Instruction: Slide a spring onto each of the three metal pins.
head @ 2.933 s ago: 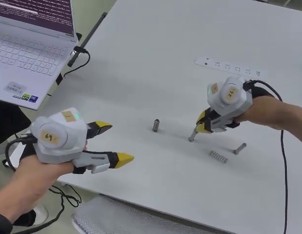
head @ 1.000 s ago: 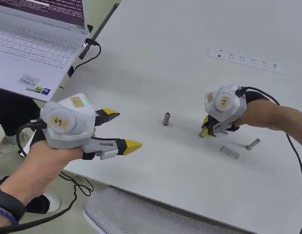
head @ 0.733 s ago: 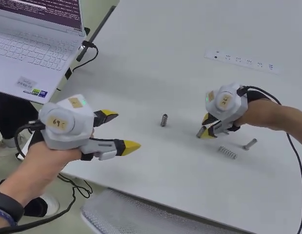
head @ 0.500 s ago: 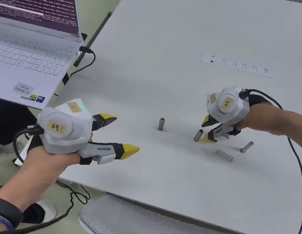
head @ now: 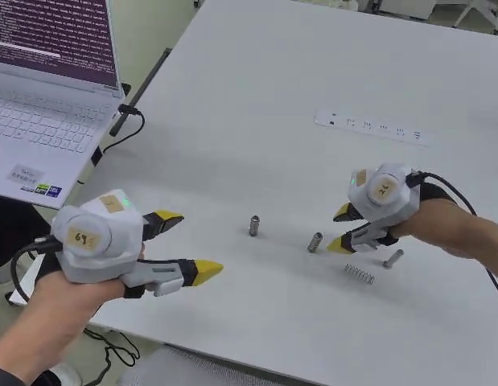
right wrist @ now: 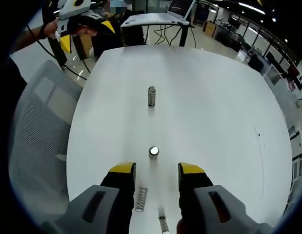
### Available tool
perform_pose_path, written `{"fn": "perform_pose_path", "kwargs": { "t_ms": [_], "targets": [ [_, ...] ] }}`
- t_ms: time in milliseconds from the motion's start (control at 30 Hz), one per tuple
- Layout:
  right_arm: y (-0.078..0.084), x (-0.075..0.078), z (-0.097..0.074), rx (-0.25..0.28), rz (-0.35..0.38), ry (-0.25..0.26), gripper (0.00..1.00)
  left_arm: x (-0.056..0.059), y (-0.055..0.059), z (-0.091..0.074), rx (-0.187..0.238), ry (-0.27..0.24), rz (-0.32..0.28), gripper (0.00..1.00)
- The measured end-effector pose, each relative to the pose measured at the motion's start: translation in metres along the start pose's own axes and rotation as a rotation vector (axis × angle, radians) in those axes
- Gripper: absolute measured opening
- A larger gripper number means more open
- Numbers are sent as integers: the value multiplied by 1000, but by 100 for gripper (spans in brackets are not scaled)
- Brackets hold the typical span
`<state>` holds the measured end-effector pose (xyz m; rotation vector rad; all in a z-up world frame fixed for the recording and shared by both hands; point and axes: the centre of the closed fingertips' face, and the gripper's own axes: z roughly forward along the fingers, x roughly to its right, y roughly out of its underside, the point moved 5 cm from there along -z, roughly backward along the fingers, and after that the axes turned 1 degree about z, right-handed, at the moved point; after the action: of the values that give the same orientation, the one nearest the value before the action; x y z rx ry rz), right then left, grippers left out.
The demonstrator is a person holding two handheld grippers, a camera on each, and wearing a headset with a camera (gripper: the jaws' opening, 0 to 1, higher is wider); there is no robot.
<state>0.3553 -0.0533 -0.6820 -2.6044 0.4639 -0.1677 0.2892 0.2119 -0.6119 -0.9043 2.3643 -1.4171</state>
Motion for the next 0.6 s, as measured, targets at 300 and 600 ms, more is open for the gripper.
{"fn": "perform_pose_path", "kwargs": {
  "t_ms": [300, 600],
  "targets": [
    [3, -3, -12, 59, 75, 48, 38, 3, -1, -1, 7, -7, -10, 58],
    [7, -4, -33, 166, 172, 135, 41, 3, -4, 1, 11, -7, -3, 58]
  ]
}}
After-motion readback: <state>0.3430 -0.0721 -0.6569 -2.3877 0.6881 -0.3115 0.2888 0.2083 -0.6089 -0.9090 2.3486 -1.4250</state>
